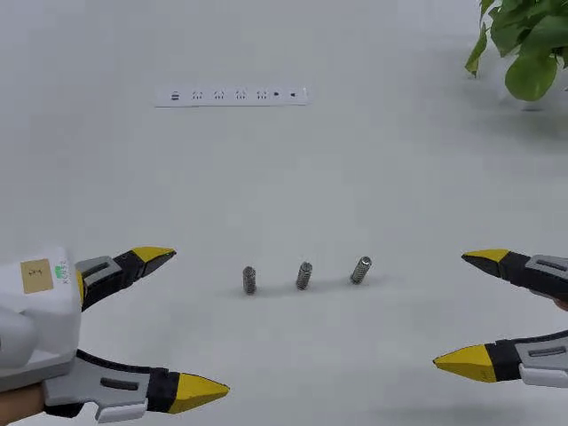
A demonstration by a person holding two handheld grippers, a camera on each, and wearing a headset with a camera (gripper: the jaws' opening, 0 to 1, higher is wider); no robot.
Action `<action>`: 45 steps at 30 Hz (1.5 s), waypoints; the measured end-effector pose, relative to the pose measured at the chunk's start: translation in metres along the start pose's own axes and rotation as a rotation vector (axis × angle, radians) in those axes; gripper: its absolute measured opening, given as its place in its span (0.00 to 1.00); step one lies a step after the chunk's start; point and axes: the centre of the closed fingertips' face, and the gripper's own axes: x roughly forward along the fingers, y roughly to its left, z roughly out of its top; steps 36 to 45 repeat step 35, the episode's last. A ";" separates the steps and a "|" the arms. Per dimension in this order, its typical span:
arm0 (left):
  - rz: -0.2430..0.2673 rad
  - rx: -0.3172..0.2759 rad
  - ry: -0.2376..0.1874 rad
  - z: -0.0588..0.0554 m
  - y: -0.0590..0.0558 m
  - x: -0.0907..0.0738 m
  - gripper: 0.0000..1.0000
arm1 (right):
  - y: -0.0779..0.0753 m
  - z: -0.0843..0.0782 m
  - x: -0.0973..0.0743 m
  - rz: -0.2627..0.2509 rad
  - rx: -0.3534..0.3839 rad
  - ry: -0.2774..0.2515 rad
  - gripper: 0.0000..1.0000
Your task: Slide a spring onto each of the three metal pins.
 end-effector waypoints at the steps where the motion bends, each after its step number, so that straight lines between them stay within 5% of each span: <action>1: -0.001 0.000 0.001 0.000 0.000 0.000 1.00 | 0.000 0.000 0.000 0.000 -0.003 -0.001 0.91; 45: -0.003 0.031 0.015 0.001 -0.005 -0.005 1.00 | 0.004 0.005 -0.004 -0.006 -0.022 -0.024 0.90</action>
